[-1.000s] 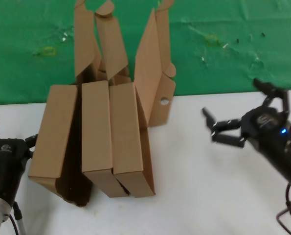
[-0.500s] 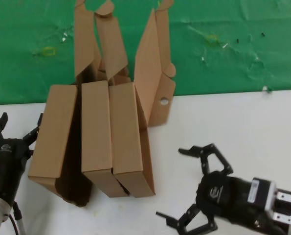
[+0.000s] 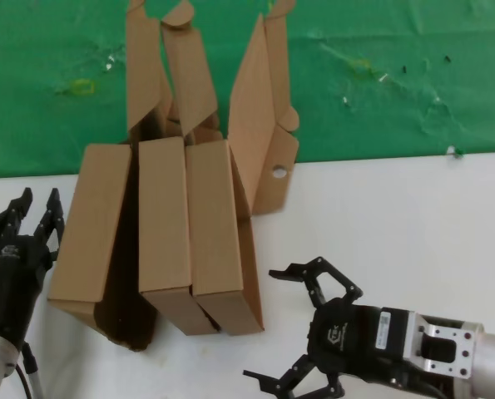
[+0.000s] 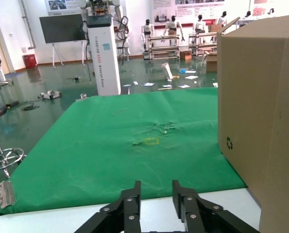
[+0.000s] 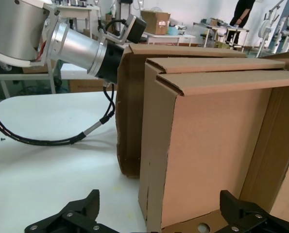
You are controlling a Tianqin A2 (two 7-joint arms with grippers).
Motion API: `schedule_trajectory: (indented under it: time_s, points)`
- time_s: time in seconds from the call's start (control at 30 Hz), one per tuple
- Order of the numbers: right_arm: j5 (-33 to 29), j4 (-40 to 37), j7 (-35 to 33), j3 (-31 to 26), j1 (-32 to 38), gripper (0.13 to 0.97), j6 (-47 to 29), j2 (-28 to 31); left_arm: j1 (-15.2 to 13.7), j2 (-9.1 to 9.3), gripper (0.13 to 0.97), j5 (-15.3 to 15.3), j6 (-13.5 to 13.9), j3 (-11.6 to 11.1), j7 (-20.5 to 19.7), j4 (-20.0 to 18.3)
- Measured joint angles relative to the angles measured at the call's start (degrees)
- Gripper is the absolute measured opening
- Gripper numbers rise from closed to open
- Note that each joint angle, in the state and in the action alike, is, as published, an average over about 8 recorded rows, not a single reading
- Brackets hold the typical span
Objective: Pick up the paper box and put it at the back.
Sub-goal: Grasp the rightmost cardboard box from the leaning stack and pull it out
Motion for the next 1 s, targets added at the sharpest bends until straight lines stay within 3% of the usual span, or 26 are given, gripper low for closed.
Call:
schedule_trajectory:
  time_s: [0.17,0.47,0.67,0.8,1.0]
  points:
    - [-0.8,-0.9,0.6,-1.3,1.6,0.868,-0.4,-0.7,0.0,0.0,0.278,0.0,0.0,0.0,0.0,0.0]
    - [-2.1,-1.6,1.5,-2.9,3.2,0.718,-0.5,-1.7,0.0,0.0,0.175,0.0,0.0,0.0,0.0,0.0]
    - [-3.3,-1.5,2.7,-3.7,4.1,0.566,-0.6,-1.8,0.0,0.0,0.155,0.0,0.0,0.0,0.0,0.0]
    - [-3.9,-1.5,3.3,-4.1,4.5,0.566,-0.7,-1.8,0.0,0.0,0.143,0.0,0.0,0.0,0.0,0.0]
    - [-4.6,-1.4,3.9,-4.4,4.6,0.409,-0.6,-1.7,0.0,0.0,0.143,0.0,0.0,0.0,0.0,0.0]
